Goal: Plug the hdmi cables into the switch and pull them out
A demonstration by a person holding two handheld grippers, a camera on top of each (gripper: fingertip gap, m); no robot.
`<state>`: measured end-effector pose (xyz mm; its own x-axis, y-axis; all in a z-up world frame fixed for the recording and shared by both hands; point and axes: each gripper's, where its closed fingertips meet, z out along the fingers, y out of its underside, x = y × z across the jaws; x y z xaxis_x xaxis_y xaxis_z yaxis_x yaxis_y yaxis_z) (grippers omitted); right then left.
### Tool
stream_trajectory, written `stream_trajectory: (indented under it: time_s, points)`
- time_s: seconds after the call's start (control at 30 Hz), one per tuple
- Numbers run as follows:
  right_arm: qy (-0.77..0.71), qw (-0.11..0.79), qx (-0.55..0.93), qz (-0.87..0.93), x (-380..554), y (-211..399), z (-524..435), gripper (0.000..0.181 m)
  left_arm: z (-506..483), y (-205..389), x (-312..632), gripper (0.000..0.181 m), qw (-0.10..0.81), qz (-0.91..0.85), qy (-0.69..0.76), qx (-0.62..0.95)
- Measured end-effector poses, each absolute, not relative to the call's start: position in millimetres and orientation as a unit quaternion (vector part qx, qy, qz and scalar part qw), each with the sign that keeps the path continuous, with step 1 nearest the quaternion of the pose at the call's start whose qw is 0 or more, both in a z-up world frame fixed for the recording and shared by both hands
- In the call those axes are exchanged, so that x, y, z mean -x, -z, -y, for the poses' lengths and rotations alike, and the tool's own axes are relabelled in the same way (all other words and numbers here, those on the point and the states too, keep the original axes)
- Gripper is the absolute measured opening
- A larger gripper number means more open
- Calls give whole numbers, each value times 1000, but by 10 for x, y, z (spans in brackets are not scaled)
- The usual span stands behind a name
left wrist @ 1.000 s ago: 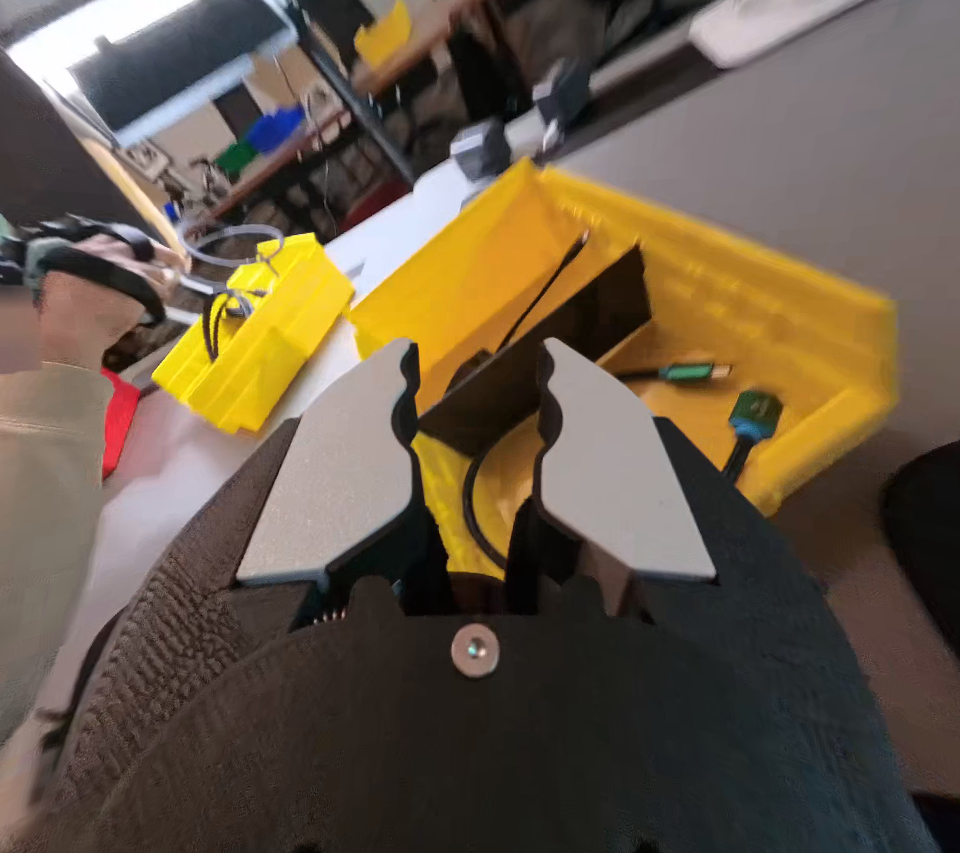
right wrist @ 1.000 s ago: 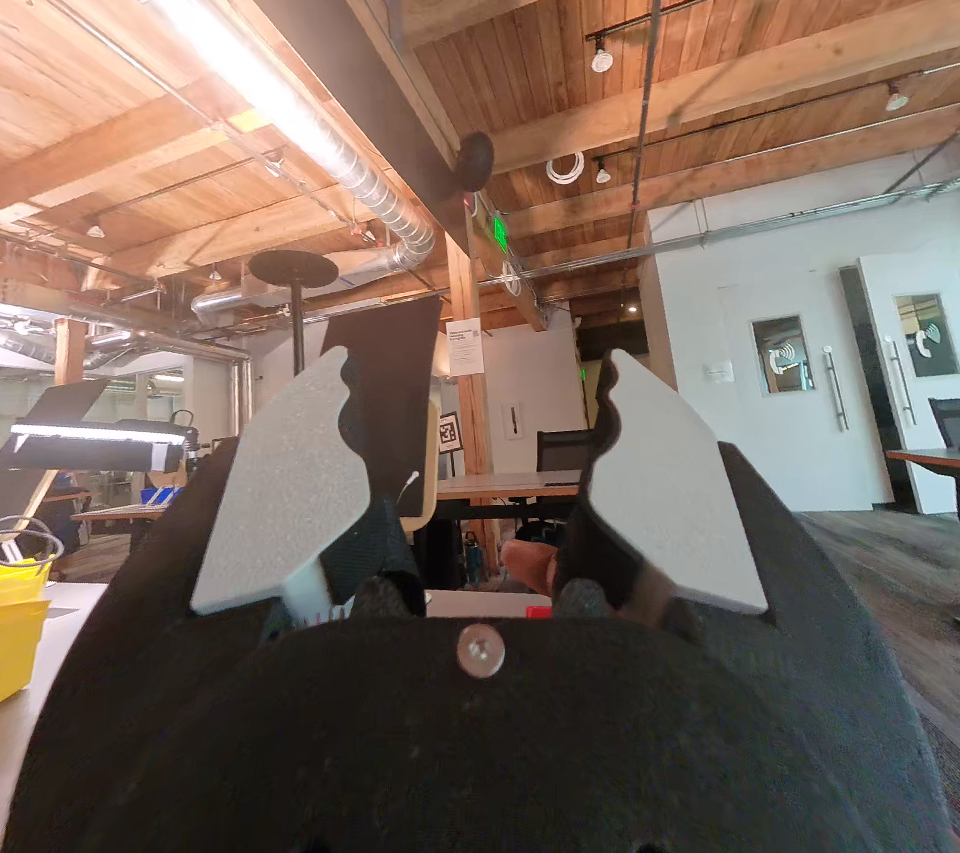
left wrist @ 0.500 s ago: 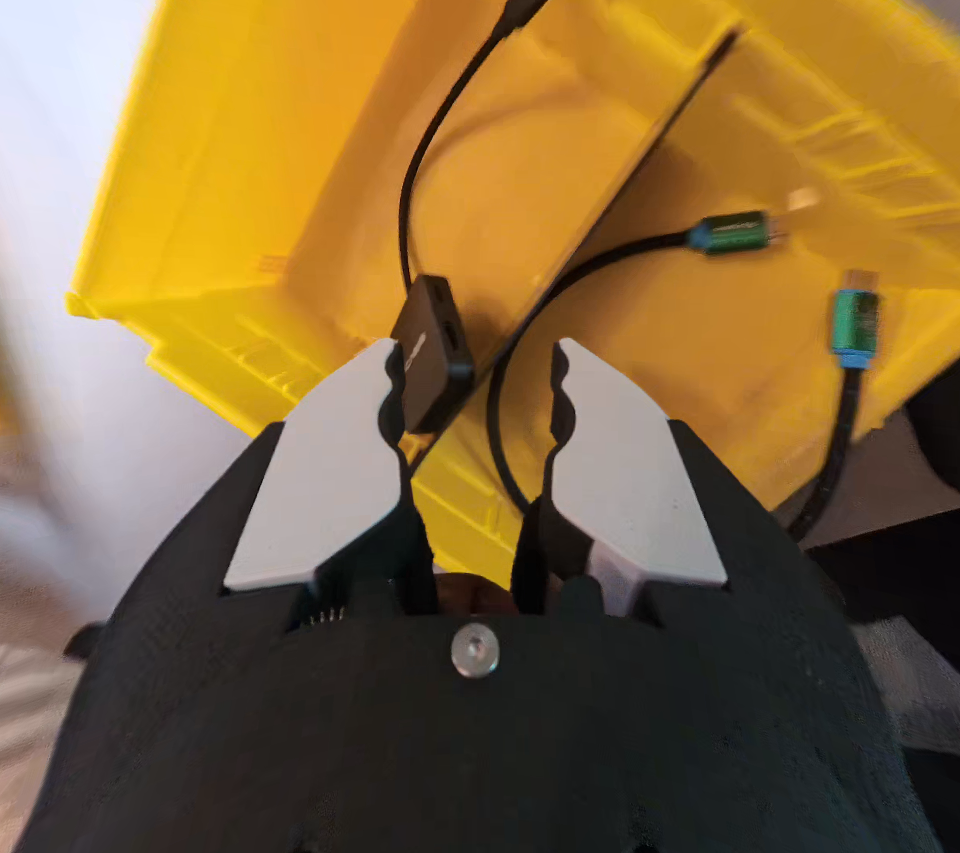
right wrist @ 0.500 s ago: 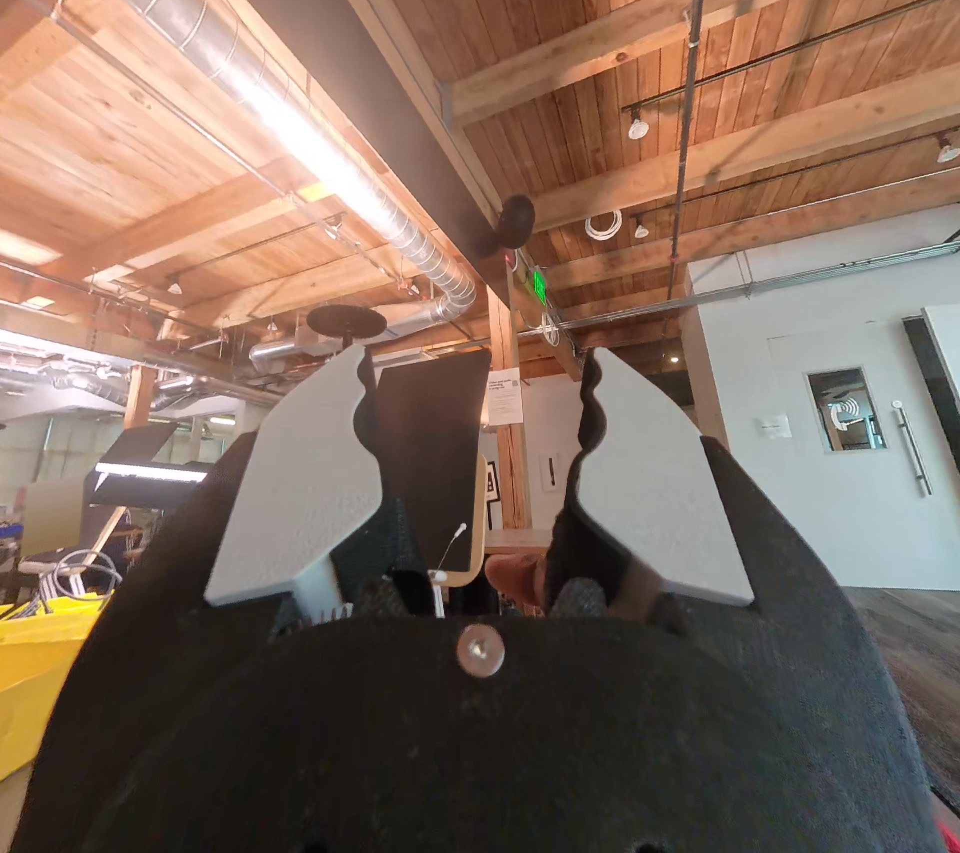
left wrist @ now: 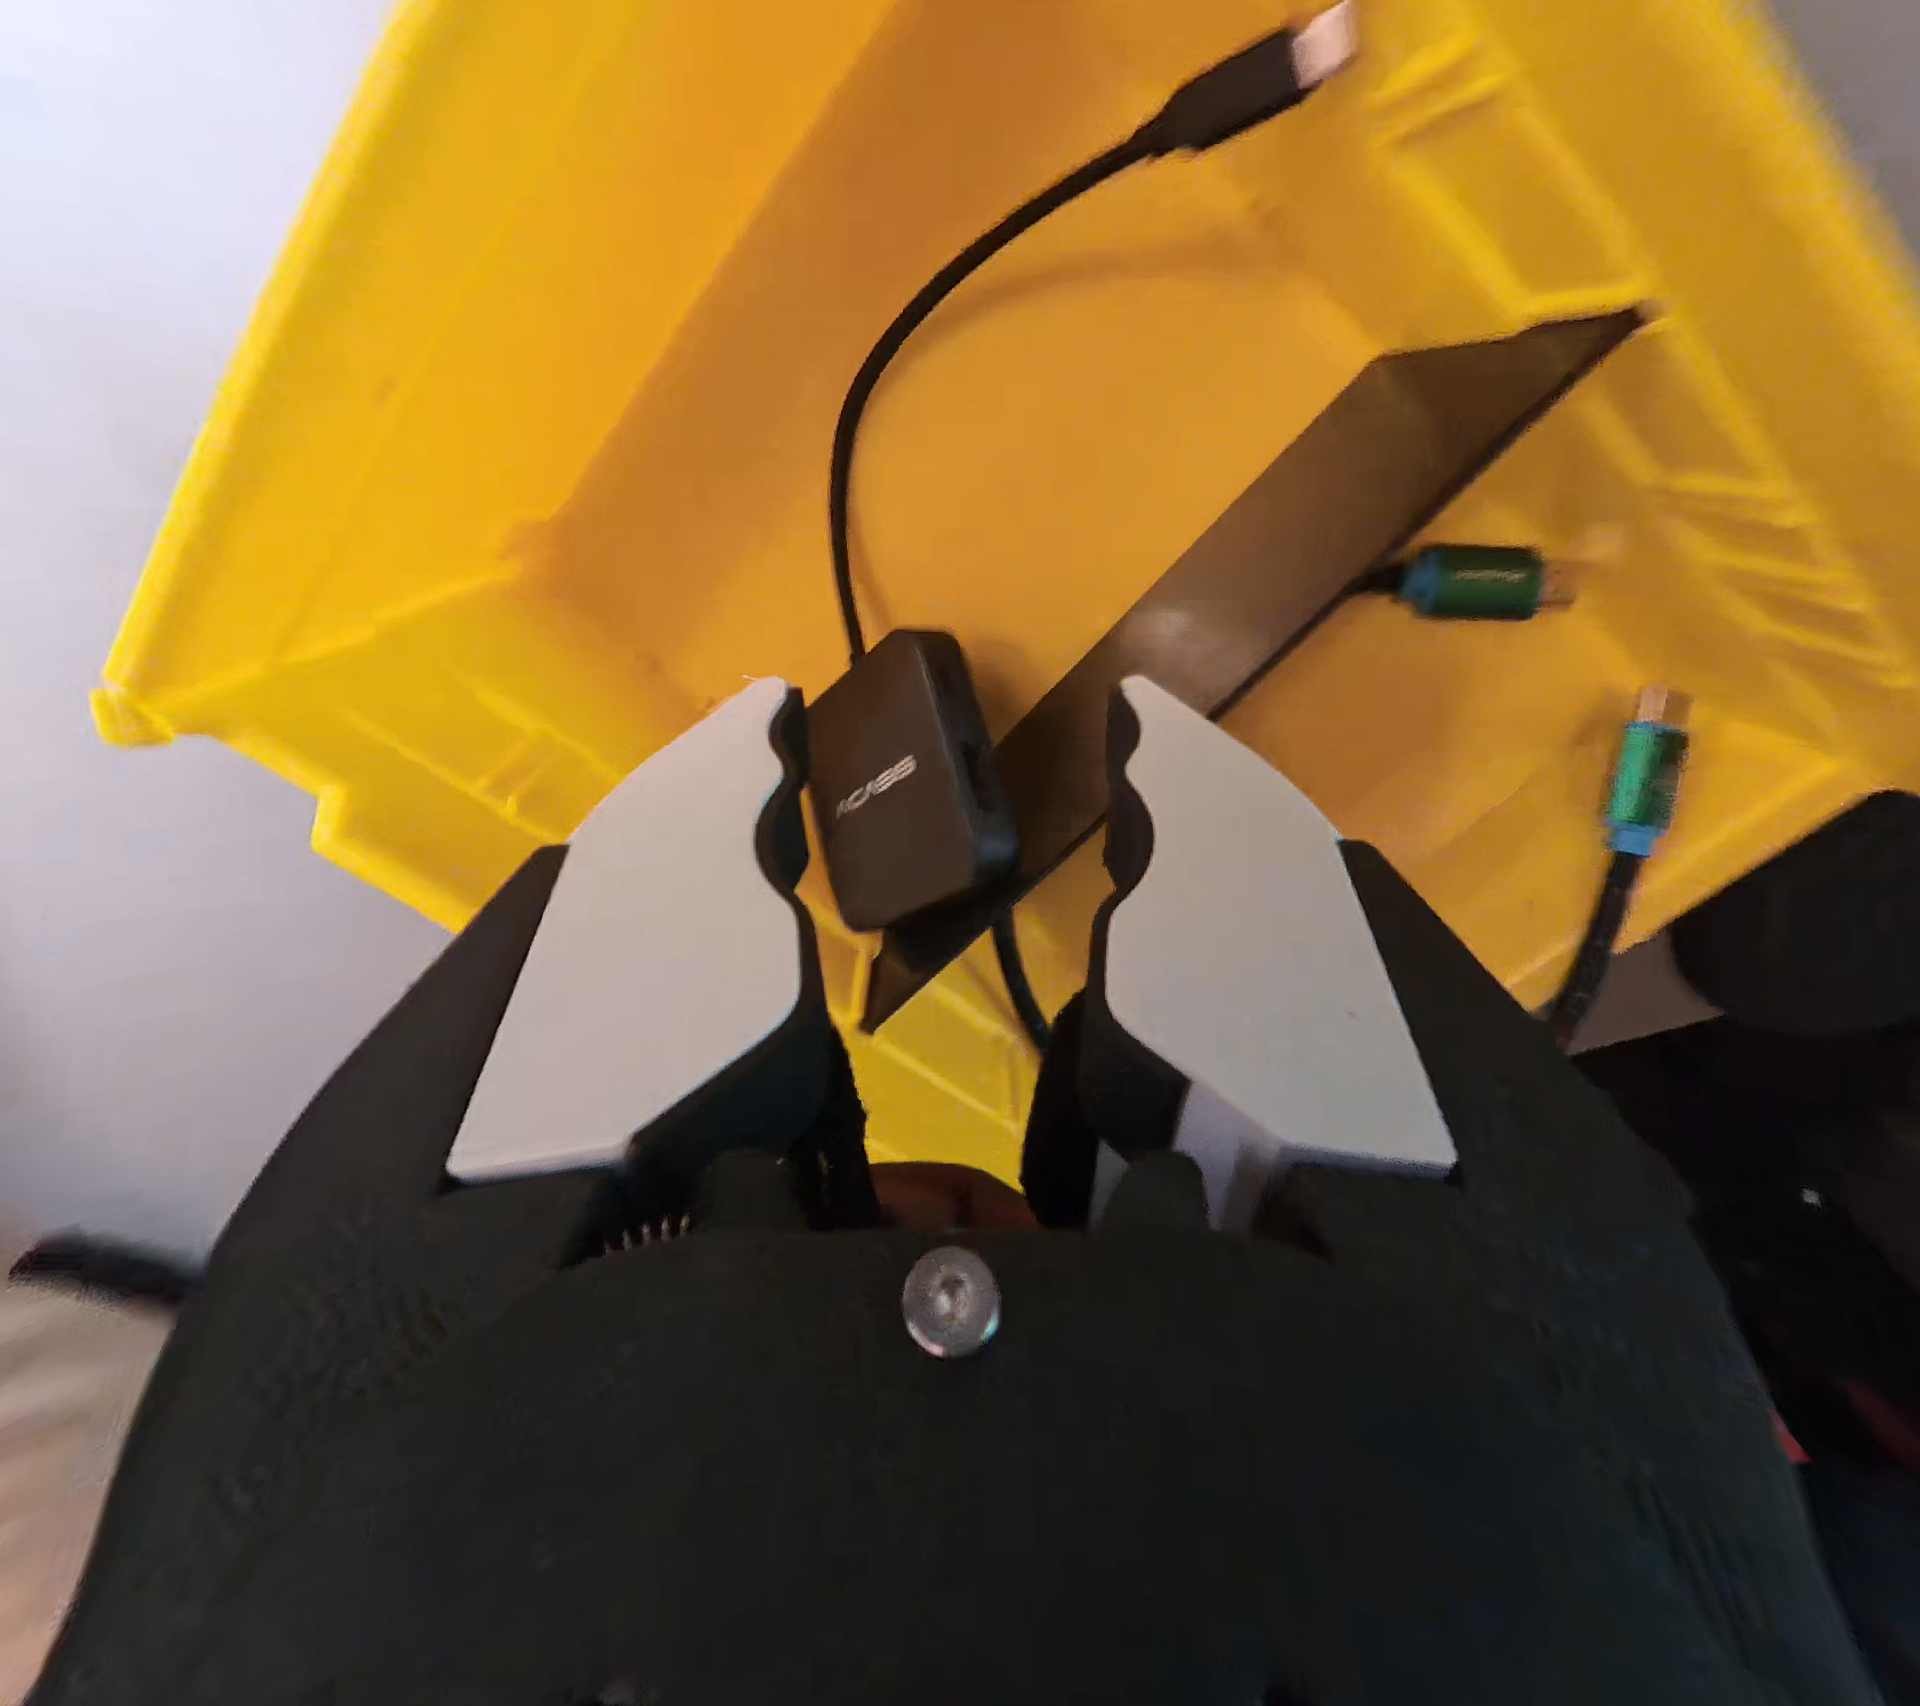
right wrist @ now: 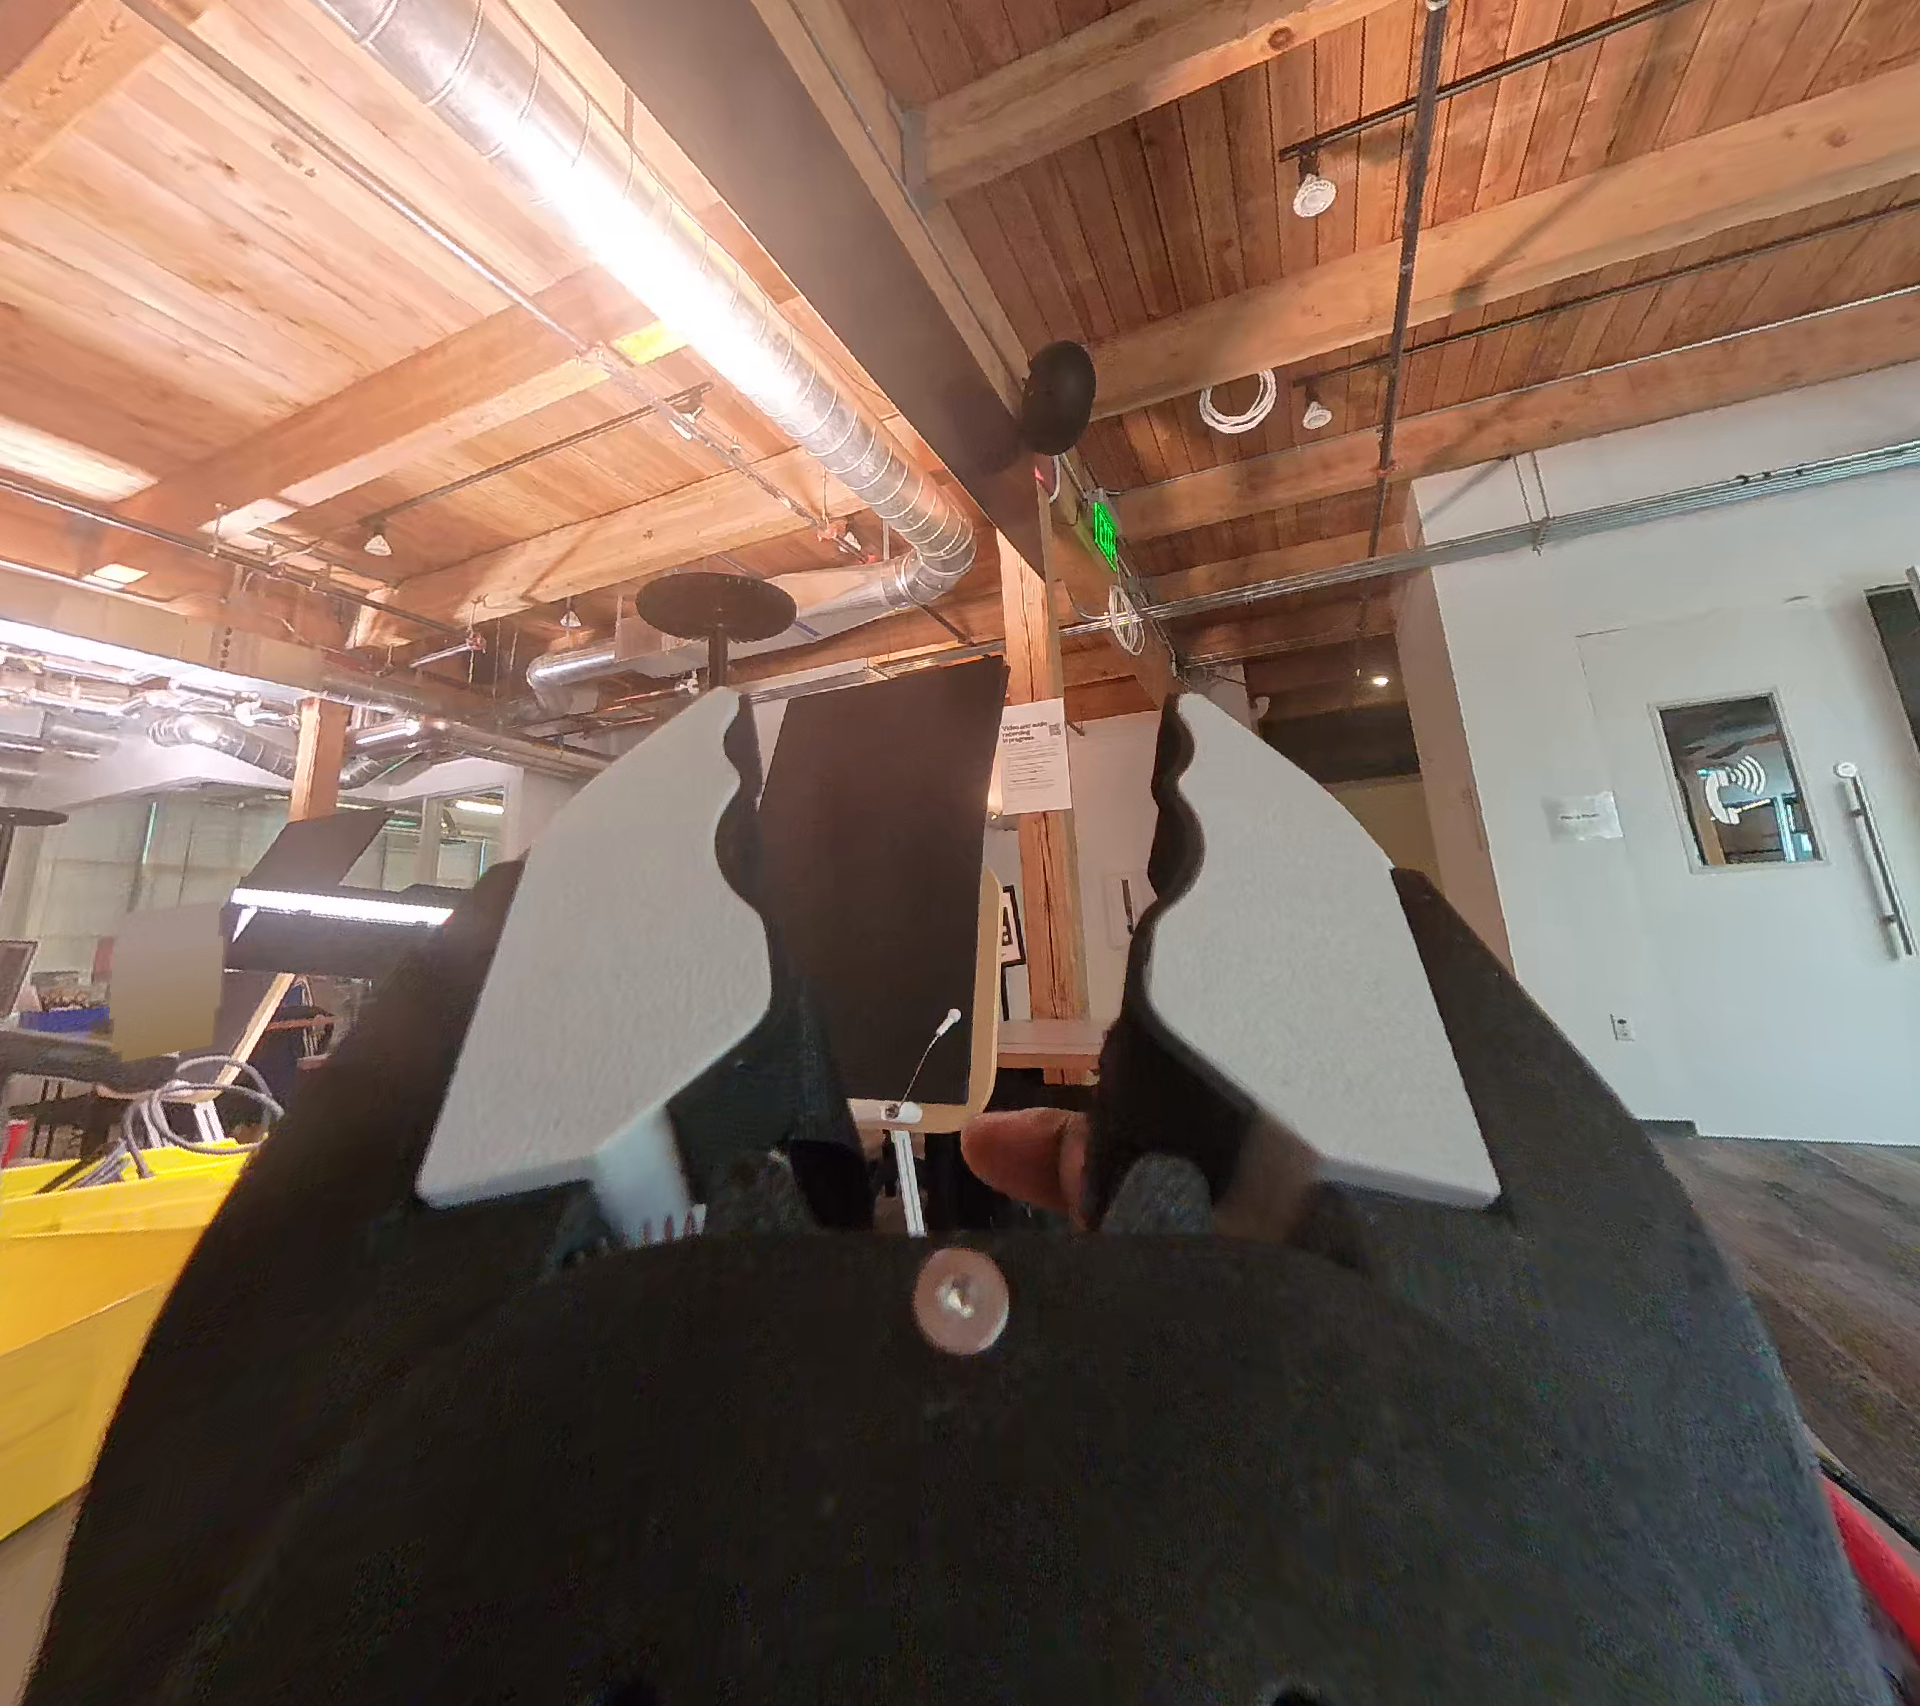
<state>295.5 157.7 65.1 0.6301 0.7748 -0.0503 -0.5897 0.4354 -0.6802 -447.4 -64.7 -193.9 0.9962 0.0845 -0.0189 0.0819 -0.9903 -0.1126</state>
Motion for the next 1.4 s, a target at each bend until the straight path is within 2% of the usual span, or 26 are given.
stream_trajectory:
  time_s: [0.27,0.33,0.37,0.47,0.5,0.7,0.83,0.93,1.03,1.13,1.23,1.4]
  points:
    - [-406,835,344,142,-2915,-634,-1584,73,918,2342,4644,57,-106,46,-82,990]
    - [-404,836,345,141,-2929,-634,-1585,73,972,2427,4608,48,-133,31,-80,987]
    - [-403,836,344,141,-2937,-634,-1585,73,965,2443,4580,34,-134,24,-78,988]
    - [-402,839,342,137,-2968,-640,-1576,73,916,2316,4609,14,-114,-2,-110,987]
    - [-402,840,339,136,-2977,-645,-1568,72,891,2259,4577,14,-97,-6,-105,990]
    - [-396,846,334,127,-3023,-668,-1531,69,638,1597,4584,13,77,-6,-164,983]
    - [-394,847,330,135,-2986,-686,-1481,68,439,884,4324,13,303,5,-177,936]
    - [-408,839,330,147,-2888,-703,-1420,68,344,356,3831,13,490,-11,-134,861]
    - [-435,821,327,173,-2668,-721,-1291,66,332,-83,3091,13,661,-70,-44,746]
    - [-448,803,320,228,-2310,-706,-1080,62,481,-367,2323,13,787,-179,3,591]
    - [-463,770,299,319,-1848,-617,-739,60,718,-419,1629,13,849,-272,68,449]
    - [-512,683,246,459,-1154,-330,-53,65,922,-271,840,13,856,-351,183,333]
